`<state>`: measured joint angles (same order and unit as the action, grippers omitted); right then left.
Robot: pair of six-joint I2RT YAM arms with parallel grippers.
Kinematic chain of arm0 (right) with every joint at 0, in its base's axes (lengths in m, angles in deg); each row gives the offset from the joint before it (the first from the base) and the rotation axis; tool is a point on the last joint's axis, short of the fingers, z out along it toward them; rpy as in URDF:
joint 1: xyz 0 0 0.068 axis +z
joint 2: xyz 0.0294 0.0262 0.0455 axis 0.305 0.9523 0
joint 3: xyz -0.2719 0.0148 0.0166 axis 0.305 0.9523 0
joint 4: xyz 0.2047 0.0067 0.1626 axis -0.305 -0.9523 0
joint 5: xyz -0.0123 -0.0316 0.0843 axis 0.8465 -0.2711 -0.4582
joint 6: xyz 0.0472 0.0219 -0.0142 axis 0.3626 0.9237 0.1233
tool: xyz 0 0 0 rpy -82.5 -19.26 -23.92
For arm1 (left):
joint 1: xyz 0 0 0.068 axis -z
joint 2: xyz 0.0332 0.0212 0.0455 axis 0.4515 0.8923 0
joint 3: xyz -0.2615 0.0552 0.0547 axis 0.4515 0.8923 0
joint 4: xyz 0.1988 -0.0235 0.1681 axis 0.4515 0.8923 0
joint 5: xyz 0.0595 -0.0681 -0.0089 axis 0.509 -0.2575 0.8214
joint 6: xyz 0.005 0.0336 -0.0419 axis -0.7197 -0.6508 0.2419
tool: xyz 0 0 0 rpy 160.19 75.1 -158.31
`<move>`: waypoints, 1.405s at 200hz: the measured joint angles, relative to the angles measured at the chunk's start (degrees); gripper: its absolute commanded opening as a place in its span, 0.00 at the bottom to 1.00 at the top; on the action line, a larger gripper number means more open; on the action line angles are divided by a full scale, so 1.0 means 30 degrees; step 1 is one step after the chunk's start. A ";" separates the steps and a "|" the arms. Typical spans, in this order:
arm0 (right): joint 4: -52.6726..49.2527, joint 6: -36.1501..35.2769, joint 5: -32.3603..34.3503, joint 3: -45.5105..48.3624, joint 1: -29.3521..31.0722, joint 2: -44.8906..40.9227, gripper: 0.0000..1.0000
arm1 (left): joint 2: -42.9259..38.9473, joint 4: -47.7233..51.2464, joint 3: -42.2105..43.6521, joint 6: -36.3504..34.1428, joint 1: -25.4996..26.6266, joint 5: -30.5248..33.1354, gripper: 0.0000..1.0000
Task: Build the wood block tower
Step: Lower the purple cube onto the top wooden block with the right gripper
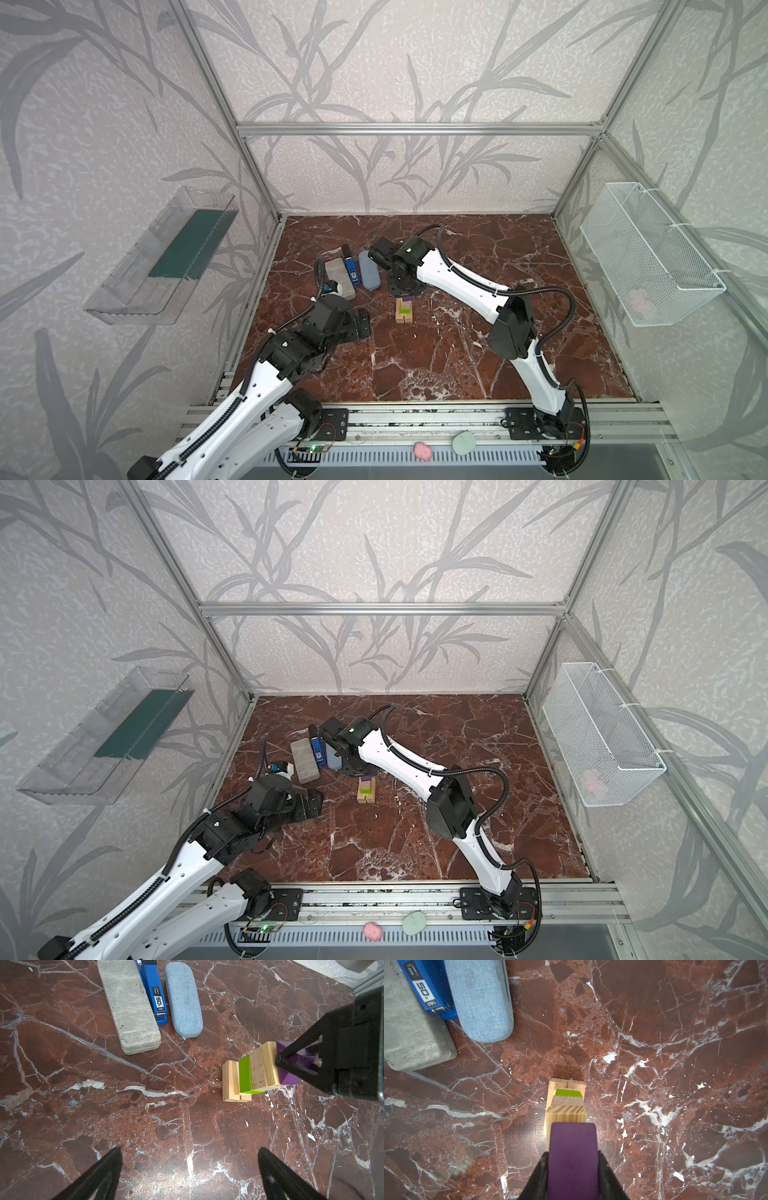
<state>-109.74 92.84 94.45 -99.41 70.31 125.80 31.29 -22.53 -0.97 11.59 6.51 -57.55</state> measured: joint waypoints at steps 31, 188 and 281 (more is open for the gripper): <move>0.0015 0.0000 -0.0058 -0.0087 0.0000 0.0073 0.29 | 0.0007 0.0000 0.0000 0.0007 0.0000 0.0000 0.99; 0.0022 0.0138 -0.0313 -0.0102 0.0000 0.0219 0.46 | 0.0007 0.0000 0.0000 0.0007 -0.0015 0.0000 1.00; 0.0044 0.0270 -0.0510 -0.0102 0.0000 0.0357 0.38 | 0.0000 0.0000 0.0000 0.0000 -0.0015 0.0000 0.99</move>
<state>-109.61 93.65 92.92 -99.71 70.31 126.87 31.29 -22.53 -0.97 11.59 6.46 -57.55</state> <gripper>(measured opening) 0.380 0.995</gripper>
